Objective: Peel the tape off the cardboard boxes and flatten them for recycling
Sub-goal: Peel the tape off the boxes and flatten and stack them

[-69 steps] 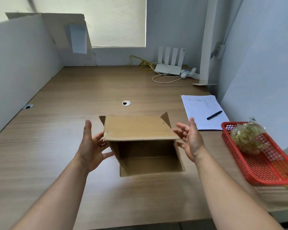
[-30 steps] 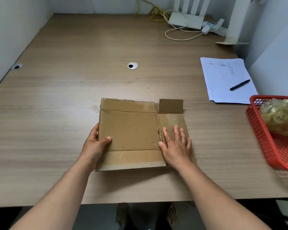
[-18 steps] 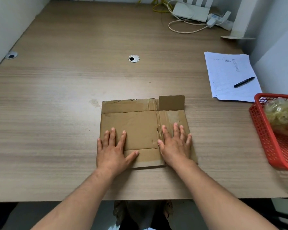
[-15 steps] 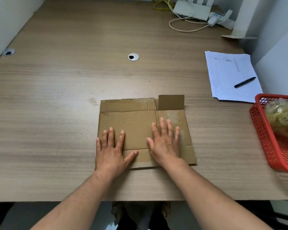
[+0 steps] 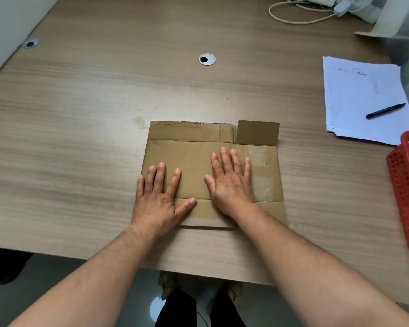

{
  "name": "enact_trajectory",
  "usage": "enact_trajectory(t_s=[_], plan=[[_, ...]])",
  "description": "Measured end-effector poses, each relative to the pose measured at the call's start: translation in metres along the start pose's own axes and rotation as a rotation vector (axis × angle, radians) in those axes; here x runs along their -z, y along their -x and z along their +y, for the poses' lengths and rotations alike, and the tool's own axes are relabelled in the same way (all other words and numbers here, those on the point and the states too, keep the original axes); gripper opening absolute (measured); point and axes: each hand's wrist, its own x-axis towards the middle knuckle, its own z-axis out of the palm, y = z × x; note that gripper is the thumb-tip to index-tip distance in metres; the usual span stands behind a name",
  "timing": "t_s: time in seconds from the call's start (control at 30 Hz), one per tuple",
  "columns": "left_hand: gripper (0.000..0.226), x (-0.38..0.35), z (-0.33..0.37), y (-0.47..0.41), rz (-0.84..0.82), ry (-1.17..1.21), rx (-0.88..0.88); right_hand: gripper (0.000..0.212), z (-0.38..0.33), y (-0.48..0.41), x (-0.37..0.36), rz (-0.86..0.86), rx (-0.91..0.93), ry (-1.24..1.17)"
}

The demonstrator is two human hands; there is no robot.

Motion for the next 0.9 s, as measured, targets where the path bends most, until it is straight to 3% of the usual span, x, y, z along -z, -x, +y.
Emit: enact_trajectory(t_s=[0.13, 0.23, 0.37, 0.5, 0.63, 0.9], plan=[[0.076, 0.003, 0.0, 0.0, -0.027, 0.036, 0.0, 0.061, 0.021, 0.029, 0.0, 0.097, 0.099, -0.132], [0.072, 0.01, -0.004, 0.0, -0.006, 0.083, -0.011, 0.049, 0.047, 0.07, 0.001, 0.275, -0.195, -0.146], [0.09, 0.017, -0.014, 0.008, 0.105, 0.2, 0.227, 0.067, 0.067, 0.092, 0.019, 0.098, -0.647, -0.247], [0.103, 0.026, -0.019, 0.009, 0.037, 0.306, 0.395, 0.081, 0.056, 0.084, 0.029, 0.01, -0.784, -0.434], [0.104, 0.031, -0.024, 0.004, 0.042, 0.418, 0.394, 0.097, 0.043, 0.099, 0.025, 0.036, -0.93, -0.528], [0.079, 0.028, -0.022, 0.016, -0.084, 0.767, 0.303, 0.07, 0.034, 0.152, 0.019, 0.087, -1.014, -0.717]])
